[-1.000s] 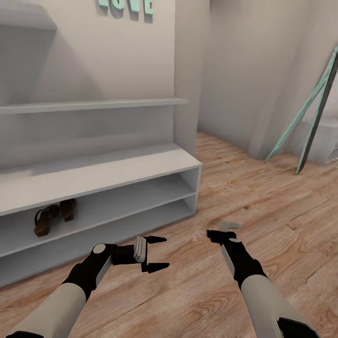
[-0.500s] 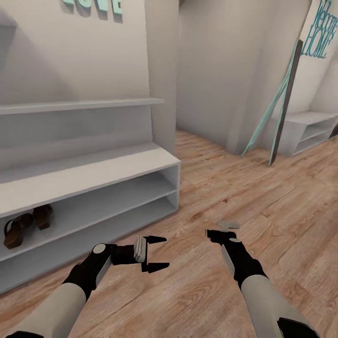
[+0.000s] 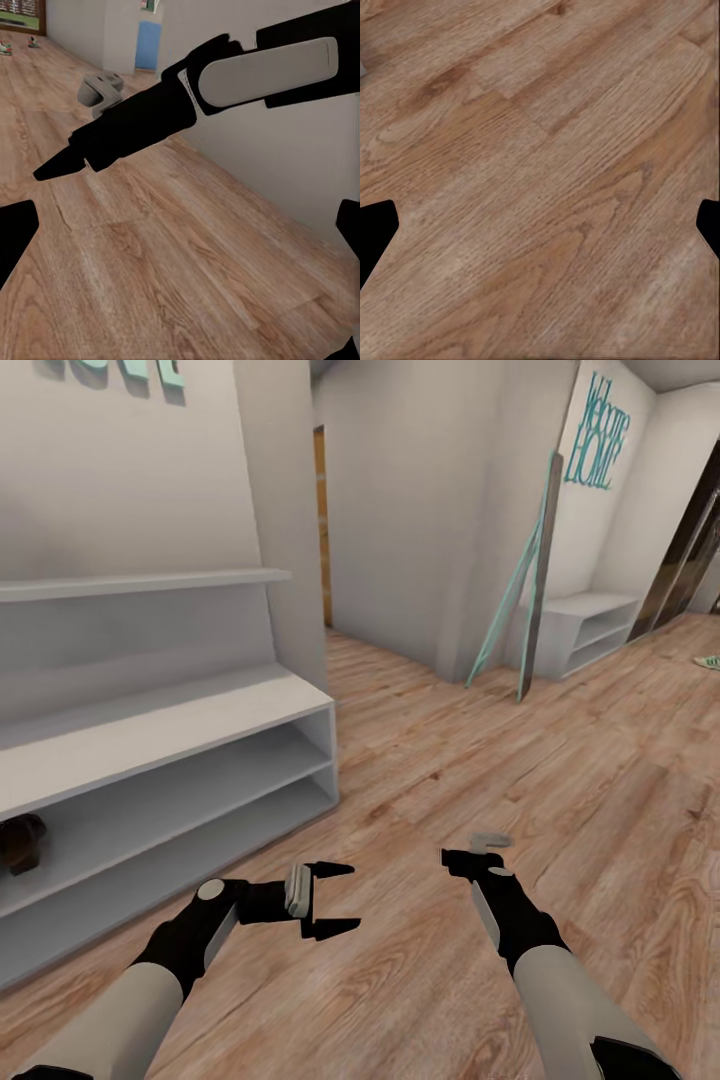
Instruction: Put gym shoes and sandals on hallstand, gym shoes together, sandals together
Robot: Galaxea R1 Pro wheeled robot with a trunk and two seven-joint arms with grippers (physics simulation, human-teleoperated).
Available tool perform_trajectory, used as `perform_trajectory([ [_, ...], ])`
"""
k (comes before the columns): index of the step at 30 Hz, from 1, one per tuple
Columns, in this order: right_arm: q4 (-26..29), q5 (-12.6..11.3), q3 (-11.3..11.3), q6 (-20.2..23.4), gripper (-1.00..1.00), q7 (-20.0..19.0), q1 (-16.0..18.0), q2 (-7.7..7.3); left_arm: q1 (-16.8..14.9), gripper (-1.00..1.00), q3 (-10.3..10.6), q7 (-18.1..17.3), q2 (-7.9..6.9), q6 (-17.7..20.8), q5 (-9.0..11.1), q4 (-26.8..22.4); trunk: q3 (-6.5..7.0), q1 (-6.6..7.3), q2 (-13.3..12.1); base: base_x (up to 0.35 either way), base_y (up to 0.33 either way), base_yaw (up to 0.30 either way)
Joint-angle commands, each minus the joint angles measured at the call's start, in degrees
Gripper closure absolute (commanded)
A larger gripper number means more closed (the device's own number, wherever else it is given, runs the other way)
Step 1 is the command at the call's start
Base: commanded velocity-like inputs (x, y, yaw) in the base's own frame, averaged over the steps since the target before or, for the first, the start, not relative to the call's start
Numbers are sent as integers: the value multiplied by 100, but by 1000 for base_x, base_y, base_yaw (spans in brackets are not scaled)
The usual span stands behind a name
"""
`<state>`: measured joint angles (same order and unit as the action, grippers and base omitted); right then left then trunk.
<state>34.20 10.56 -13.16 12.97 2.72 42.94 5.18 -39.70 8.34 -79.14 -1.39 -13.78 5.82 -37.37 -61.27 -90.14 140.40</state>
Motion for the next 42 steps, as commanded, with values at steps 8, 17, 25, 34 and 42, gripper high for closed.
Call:
perform_trajectory([
  [8, 8, 60, -29, 30, -100, -8, 4, 9, -3, -100, -79, 4, -10, -37, 51, 2, -5, 1, 2, -1, -1, -254],
  [17, 3, 60, -29, 30, -100, -8, 4, 9, -3, -100, -87, 4, -10, -37, 51, 2, 31, 45, -78, 0, 0, -254],
  [25, -1, 60, -29, 30, -100, -8, 4, 9, -3, -100, -87, 4, -10, -37, 51, 2, 31, 45, -78, 0, 0, -254],
  [34, -1, 60, -29, 30, -100, -8, 4, 9, -3, -100, -87, 4, -10, -37, 51, 2, 31, 45, -78, 0, 0, -254],
  [42, -1, 60, -29, 30, -100, -8, 4, 9, -3, -100, -87, 4, -10, -37, 53, 2, 31, 45, -78, 0, 0, -254],
])
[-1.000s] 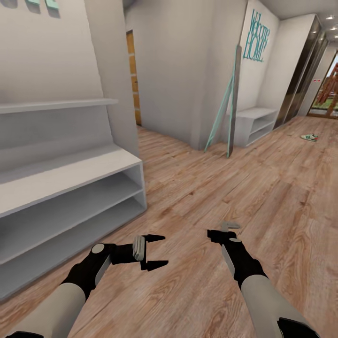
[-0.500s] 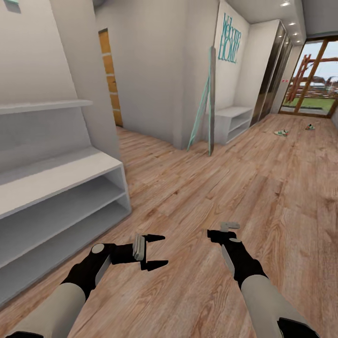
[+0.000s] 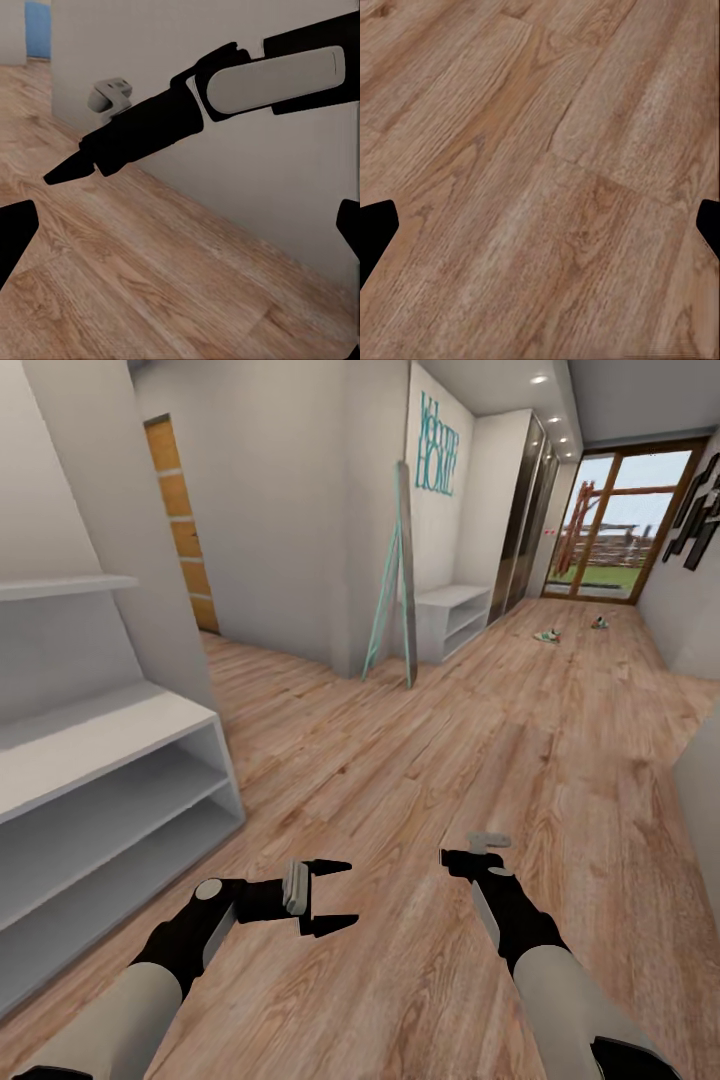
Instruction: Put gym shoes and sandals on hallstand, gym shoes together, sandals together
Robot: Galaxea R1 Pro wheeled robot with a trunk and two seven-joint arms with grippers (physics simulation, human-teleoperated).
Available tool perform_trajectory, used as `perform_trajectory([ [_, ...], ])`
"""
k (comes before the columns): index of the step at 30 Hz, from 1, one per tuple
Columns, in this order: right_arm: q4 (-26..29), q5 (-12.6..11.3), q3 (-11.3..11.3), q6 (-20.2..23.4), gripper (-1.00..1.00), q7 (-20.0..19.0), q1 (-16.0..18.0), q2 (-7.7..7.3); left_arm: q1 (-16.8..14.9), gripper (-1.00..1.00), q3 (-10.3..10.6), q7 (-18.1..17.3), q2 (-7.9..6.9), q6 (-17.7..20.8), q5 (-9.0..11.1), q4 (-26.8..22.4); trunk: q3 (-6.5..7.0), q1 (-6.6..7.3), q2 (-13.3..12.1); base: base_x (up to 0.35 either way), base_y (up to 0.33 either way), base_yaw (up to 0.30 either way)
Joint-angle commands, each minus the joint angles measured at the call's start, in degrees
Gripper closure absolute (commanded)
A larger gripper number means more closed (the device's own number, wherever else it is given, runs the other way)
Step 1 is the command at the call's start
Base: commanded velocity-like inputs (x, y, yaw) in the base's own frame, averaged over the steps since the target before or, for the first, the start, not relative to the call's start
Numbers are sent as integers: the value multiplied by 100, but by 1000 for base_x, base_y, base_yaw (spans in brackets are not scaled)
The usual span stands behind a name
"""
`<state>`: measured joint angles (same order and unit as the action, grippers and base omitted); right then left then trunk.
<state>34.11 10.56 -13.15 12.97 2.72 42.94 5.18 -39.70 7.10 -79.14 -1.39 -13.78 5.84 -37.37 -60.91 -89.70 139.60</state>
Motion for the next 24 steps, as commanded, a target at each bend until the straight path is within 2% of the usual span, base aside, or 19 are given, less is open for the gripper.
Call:
perform_trajectory([
  [1, 8, 60, -29, 30, -100, -8, 4, 9, -3, -100, 37, 4, -10, -37, 52, 2, -5, 1, 2, 0, 0, -254],
  [10, 8, 60, -29, 30, -100, -8, 4, 9, -3, -100, 37, 4, -2, 261, 57, 2, -167, -197, 363, 0, 0, -254],
  [12, 12, 60, -29, 30, -100, -8, 4, 9, -3, -100, 36, 6, -2, 274, 57, 2, -211, -202, 367, 0, 0, -254],
  [18, 14, 60, -29, 30, -100, -8, 4, 9, -3, -100, -20, 65, -2, 293, 57, 0, -211, -202, 367, 0, 0, -254],
  [19, 15, 60, -29, 30, -100, -8, 4, 9, -3, -100, -164, 82, -2, 295, 57, -3, -211, -202, 367, 0, 0, -254],
  [20, 16, 60, -29, 30, -100, -8, 4, 9, -3, -100, -465, 120, 4, 296, 52, -6, -211, -202, 367, 0, 0, -254],
  [21, 16, 60, -29, 30, -100, -8, 4, 9, -3, -100, -656, 151, 8, 296, 48, -8, -210, -202, 367, 0, 0, -254],
  [22, 15, 60, -29, 30, -100, -8, 4, 9, -3, -100, -993, 222, 19, 296, 42, -13, -209, -202, 367, 0, 0, -254],
  [24, 13, 60, -29, 30, -100, -8, 4, 9, -3, -100, -1244, 300, 27, 297, 38, -17, -205, -202, 367, 0, 0, -254],
])
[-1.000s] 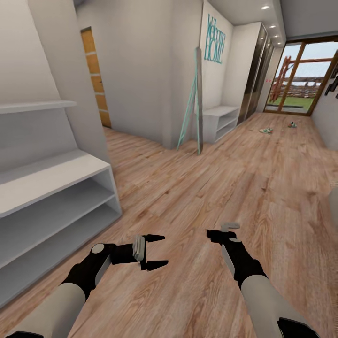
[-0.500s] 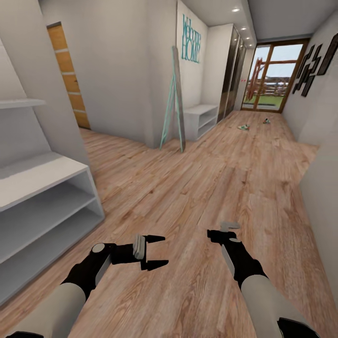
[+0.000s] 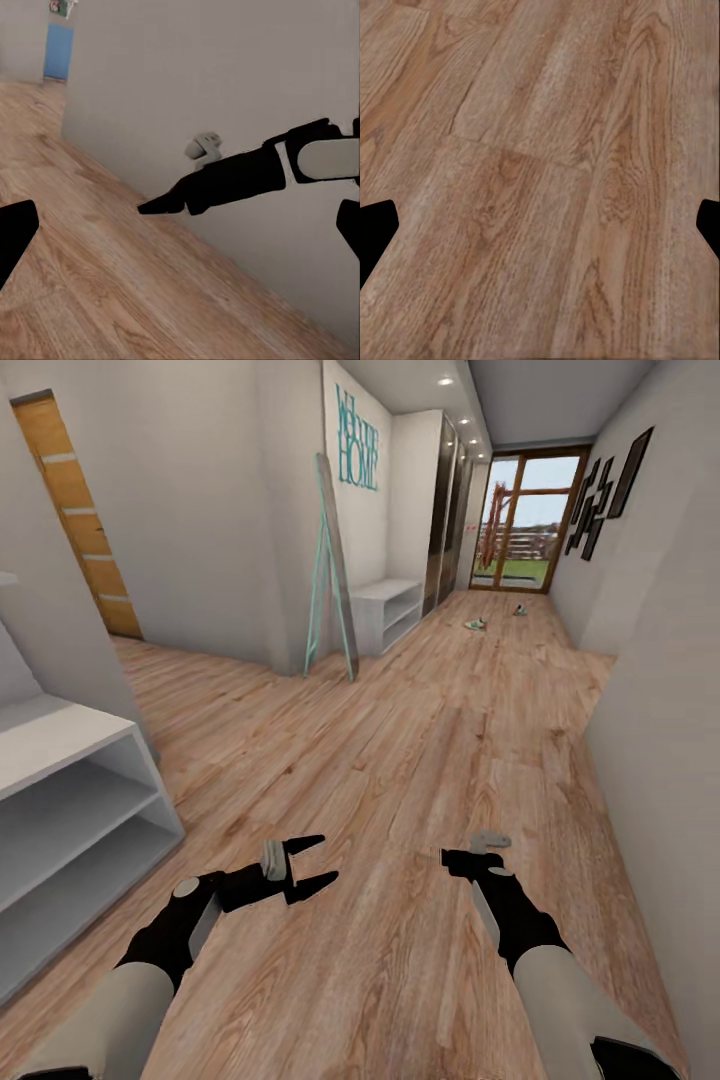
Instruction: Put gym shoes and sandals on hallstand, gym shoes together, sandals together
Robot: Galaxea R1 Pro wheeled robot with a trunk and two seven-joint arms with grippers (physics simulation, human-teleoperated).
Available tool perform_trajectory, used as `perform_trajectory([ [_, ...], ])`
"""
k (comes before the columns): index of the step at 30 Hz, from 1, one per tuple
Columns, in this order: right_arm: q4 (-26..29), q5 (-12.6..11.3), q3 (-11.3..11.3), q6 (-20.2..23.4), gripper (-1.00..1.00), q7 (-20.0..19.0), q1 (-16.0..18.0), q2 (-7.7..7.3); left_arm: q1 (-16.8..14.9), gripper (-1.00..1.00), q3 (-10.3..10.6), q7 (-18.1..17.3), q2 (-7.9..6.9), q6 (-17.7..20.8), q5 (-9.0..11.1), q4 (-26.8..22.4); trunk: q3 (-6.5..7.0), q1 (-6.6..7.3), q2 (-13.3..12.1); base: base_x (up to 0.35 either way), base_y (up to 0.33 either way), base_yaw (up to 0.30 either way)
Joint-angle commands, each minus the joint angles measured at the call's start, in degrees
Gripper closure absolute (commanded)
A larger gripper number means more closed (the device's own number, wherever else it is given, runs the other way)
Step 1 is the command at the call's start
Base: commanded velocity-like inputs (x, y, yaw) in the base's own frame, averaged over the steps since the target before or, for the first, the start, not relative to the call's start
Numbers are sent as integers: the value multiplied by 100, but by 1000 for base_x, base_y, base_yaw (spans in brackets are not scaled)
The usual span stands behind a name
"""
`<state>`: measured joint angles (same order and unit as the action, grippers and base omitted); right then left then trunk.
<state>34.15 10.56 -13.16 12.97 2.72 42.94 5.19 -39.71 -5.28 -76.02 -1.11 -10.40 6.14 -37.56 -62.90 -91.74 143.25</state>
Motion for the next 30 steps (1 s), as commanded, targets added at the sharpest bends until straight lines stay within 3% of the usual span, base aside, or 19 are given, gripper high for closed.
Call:
perform_trajectory([
  [1, 6, 60, -29, 30, -100, -8, 4, 9, -2, -100, -172, 81, 8, -42, 8, -2, -2, 1, 2, 0, 0, -255],
  [6, 4, 60, -29, 30, -100, -8, 4, 9, -2, -100, -409, 634, 150, -44, 5, -12, 14, 1, 2, 0, 0, -256],
  [9, 6, 60, -29, 30, -100, -8, 4, 8, -2, -100, -449, 1632, 289, -49, -7, -17, 24, 1, 2, 0, 0, -257],
  [14, 4, 60, -29, 30, -100, -8, 4, 9, -2, -100, -441, 3165, 345, -48, -12, -7, 39, 1, 2, 0, 0, -202],
  [16, 4, 60, -29, 30, -100, -8, 4, 9, -2, -100, -446, 3484, 351, -45, -1, 1, 42, 1, 2, 0, 0, -68],
  [21, 4, 60, -29, 30, -100, -8, 4, 9, -2, -100, -458, 3941, 364, -44, 15, 10, 72, 1, 2, 0, 0, -21],
  [22, 2, 60, -29, 30, -100, -8, 4, 9, -2, -100, -457, 4047, 426, -48, 13, 11, 80, 1, 2, 0, 0, -4],
  [30, -28, 67, -22, 12, -100, -13, 4, 9, -2, -100, -446, 4127, 501, -47, 5, 12, 154, 1, 2, 90, 0, -1],
])
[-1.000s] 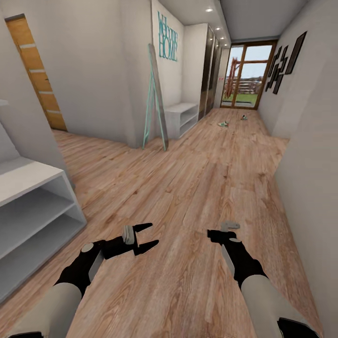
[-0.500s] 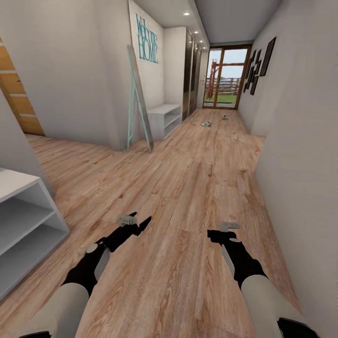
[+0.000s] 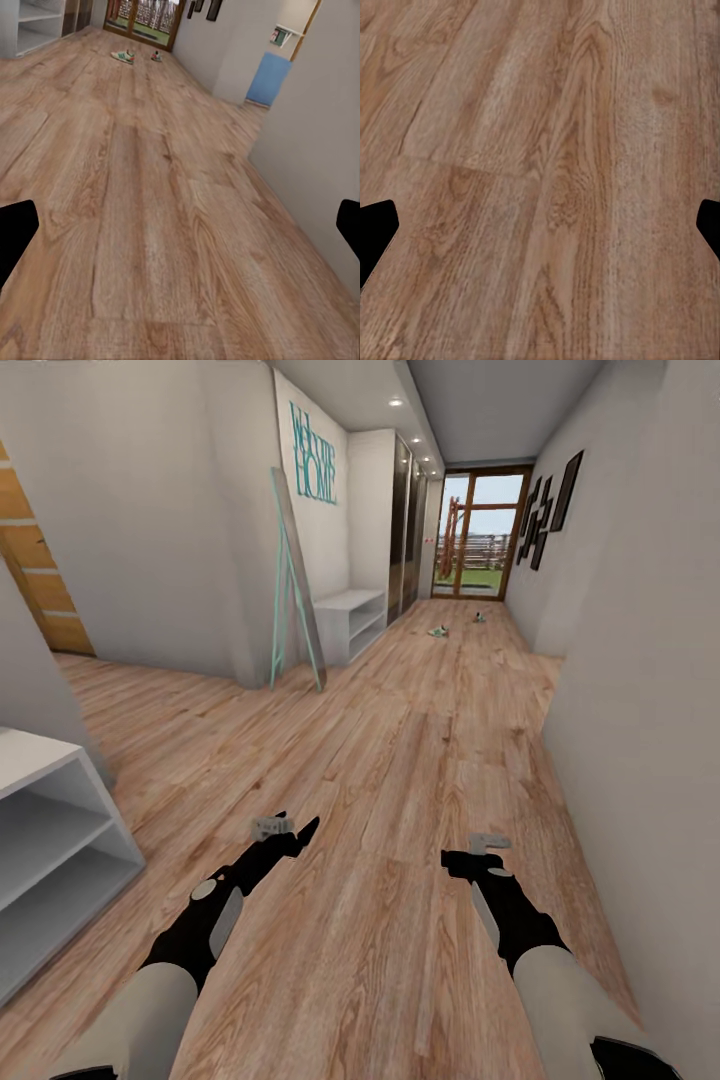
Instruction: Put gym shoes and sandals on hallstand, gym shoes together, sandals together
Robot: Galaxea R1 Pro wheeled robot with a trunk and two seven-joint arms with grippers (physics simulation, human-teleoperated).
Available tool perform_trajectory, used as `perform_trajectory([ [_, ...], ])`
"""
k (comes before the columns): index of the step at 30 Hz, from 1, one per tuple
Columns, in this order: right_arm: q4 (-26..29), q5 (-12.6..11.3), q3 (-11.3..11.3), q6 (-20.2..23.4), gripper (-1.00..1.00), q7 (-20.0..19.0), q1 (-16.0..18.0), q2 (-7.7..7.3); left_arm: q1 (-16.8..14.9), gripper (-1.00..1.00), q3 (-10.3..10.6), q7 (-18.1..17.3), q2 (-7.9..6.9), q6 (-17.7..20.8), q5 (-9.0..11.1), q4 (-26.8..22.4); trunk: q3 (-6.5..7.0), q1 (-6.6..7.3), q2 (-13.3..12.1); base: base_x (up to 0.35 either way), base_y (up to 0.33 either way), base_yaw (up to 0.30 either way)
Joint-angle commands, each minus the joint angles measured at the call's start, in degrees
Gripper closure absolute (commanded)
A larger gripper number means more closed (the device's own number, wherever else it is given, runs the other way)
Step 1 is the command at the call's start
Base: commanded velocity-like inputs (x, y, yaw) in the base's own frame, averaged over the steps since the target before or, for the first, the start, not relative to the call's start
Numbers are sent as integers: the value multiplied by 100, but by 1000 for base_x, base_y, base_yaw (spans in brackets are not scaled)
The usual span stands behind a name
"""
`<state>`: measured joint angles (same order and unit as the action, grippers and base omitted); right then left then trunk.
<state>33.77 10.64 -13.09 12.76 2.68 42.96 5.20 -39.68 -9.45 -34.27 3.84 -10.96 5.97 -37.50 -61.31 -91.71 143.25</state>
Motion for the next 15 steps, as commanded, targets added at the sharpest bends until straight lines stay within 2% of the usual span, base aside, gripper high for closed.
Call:
perform_trajectory([
  [1, 8, 60, -27, 25, -100, -9, 2, 7, -4, -100, -25, -41, 9, 12, 20, 6, 4, -1, 2, 298, 0, 0],
  [7, 7, 61, -27, 17, -100, -11, 2, 7, -4, -100, -18, 27, 11, 14, 12, 6, 61, -1, 2, 328, 0, 0],
  [15, 15, 63, -26, 8, -100, -5, 2, 7, -4, -100, -6, 413, 13, 20, 2, 6, 134, -1, 2, 346, 0, 0],
])
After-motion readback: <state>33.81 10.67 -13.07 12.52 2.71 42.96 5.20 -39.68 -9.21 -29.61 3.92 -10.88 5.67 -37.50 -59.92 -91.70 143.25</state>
